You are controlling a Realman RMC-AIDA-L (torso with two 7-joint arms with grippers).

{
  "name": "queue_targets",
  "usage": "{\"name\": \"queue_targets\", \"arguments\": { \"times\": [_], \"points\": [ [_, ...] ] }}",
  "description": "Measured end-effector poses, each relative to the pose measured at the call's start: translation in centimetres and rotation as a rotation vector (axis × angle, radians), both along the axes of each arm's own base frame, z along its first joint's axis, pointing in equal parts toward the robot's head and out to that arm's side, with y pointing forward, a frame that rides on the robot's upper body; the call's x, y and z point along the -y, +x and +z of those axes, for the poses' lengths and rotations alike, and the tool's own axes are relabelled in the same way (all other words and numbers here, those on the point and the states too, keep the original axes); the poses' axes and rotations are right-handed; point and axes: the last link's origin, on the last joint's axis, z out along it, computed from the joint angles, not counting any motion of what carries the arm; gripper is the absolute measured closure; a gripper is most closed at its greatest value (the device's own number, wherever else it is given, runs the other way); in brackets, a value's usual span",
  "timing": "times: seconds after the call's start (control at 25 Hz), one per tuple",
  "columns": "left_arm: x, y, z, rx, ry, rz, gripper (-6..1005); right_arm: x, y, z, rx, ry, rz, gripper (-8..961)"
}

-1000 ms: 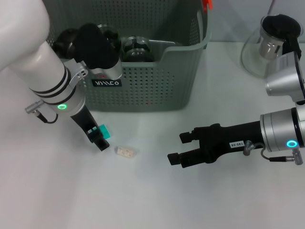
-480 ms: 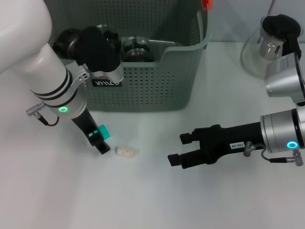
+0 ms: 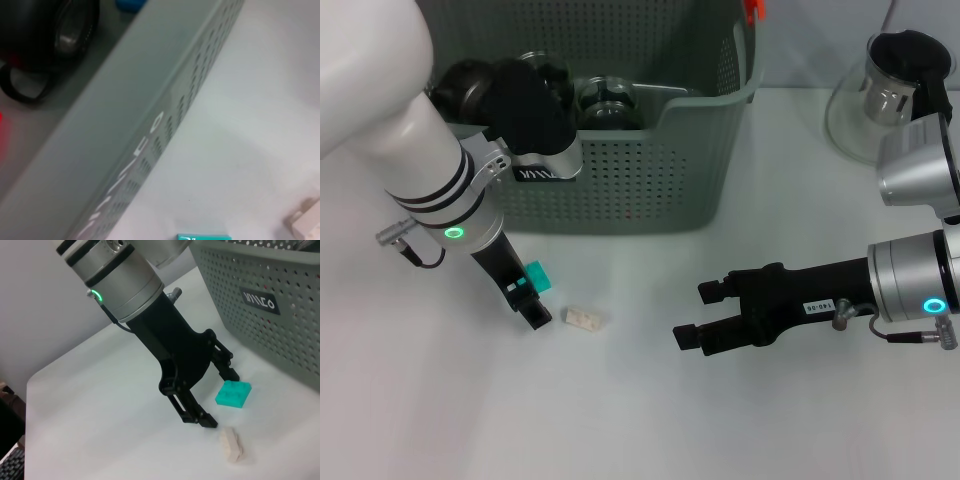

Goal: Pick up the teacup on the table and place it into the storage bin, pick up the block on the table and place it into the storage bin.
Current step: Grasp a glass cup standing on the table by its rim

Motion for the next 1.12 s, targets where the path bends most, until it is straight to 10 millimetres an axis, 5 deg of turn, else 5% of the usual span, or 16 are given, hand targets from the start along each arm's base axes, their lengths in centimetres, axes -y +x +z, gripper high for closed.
{"name": "queue_targets", "arguments": {
  "times": [0.56, 1.12],
  "points": [
    [-0.04, 0.11, 0.00, 0.000, 0.001, 0.001, 157, 0.01, -0.02, 0.00, 0.000, -0.001, 0.002, 12],
    [-0.28, 0.20, 0.07, -0.007, 0.014, -0.001, 519, 0.06, 0.05, 0.06, -0.001, -0.003, -0.001, 12]
  ]
}}
